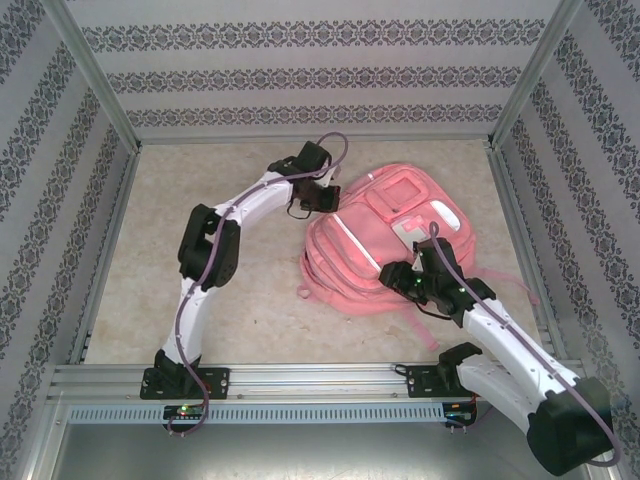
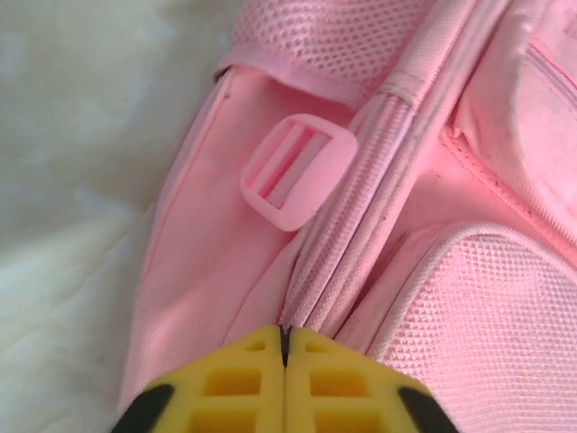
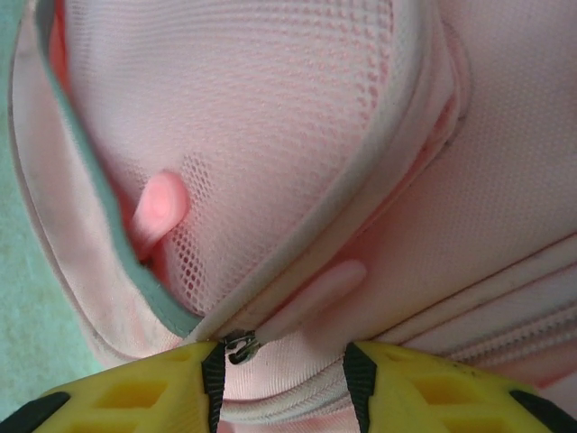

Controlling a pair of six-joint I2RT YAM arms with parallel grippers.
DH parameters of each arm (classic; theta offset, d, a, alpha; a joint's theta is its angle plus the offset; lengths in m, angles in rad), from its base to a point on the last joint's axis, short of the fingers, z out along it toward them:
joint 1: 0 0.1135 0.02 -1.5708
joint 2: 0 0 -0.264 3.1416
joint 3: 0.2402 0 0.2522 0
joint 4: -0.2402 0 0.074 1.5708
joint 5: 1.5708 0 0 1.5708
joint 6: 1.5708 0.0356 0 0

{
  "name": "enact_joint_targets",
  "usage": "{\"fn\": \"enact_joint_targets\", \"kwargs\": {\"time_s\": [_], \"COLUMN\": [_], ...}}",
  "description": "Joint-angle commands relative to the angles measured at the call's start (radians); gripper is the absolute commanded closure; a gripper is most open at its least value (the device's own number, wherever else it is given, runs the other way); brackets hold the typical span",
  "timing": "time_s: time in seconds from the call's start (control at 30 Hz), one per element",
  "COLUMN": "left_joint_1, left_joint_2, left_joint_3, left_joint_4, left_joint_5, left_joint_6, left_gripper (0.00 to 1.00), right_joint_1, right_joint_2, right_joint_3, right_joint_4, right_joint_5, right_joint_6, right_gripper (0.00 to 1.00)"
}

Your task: Pack the student bag

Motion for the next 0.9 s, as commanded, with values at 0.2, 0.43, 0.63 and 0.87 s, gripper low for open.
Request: {"fn": "enact_joint_targets", "kwargs": {"time_s": [0.2, 0.43, 0.63, 0.87], "left_joint_1": [-0.002, -0.081, -0.254, -0.313], "left_joint_2": [-0.355, -0.524, -0.442, -0.303], "left_joint_3": [-0.552, -0.801, -0.708, -0.397], "left_joint_4": [0.045, 0.181, 0.285, 0.152], "left_joint_5": [-0.124, -0.081, -0.034, -0.096], "left_joint_6": [-0.12, -0.278, -0.389, -0.369], "left_gripper": [1.0, 1.0, 1.0, 0.38], "right_joint_1": [-0.112, -0.118, -0.149, -0.2], "right_joint_2": [0.441, 0.795, 0.908, 0.727], "right_joint_3": [0.24, 0.61, 0.844, 0.826], "right_joint_4": [0.069, 0.002, -0.081, -0.141], "right_joint_5": [0.039, -0.034, -0.026, 0.035], "right_joint_6": [-0.17, -0.265, -0.312, -0.373], "right_gripper": [0.57, 0.57, 0.56, 0.53]}}
